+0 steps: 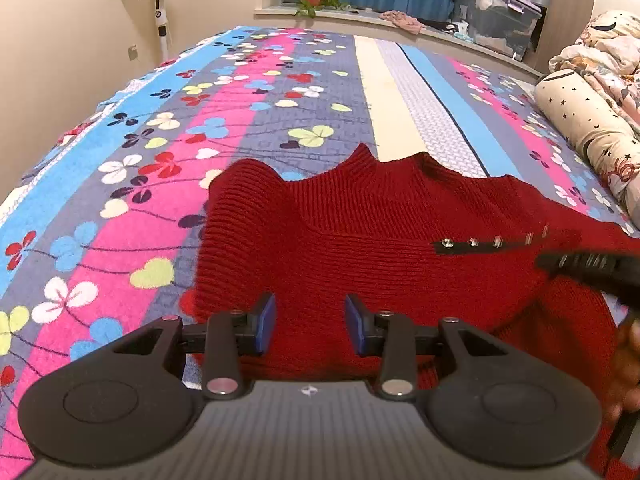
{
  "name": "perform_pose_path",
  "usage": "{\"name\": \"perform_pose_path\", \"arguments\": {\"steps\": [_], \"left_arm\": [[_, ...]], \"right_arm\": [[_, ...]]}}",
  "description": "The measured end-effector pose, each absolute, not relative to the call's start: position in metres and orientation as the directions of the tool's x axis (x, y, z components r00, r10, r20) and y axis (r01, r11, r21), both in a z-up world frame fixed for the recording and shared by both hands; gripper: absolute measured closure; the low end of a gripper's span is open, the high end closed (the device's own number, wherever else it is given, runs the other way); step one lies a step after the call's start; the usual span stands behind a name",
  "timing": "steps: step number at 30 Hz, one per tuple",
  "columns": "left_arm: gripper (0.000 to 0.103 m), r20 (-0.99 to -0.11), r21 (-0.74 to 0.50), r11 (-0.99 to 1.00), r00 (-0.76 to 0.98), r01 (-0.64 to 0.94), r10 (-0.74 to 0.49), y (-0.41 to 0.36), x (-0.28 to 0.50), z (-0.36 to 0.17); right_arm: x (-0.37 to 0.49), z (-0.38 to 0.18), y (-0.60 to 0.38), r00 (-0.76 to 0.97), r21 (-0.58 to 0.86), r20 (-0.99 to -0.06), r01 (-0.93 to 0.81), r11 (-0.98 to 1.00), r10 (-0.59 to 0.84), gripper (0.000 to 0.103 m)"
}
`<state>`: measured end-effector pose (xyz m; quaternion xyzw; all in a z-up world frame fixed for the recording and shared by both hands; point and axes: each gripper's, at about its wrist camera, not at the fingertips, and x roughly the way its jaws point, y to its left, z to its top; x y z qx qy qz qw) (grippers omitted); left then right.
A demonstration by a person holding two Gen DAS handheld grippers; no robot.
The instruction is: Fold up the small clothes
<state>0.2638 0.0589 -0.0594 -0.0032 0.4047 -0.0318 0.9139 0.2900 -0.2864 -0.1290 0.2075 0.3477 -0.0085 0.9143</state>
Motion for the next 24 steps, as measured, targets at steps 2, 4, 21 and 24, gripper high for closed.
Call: {"name": "perform_pose_path", "arguments": {"steps": [2,4,21,24], "left_arm": [[0.061,-0.739,-0.032,0.998,0.671,0.059,-0.064,0.059,0.263,-0.059],[0.061,-0.740,-0.032,0.998,0.669,0.061,-0.064,0.059,0.263,-0.059],[0.061,-0.725,-0.115,0.991,0.677,0.062,-0.127,0.066,0.274,-0.069],[0.062,-0.777,-0.091,0.995,0.622,0.039,-0.095,0.070,0.286,-0.086]], "right_arm": [[0.293,-0.112,-0.292,0.803,0.344,-0.587,0.135,0.929,0.101,0.094],[0.296,-0.095,-0.303,0.845,0.316,-0.532,0.136,0.939,0.057,0.094],[0.315,-0.114,-0.417,0.786,0.215,-0.612,0.269,0.939,-0.085,0.083],[0.302,-0.112,-0.419,0.812,0.263,-0.583,0.174,0.949,0.013,0.082]]}}
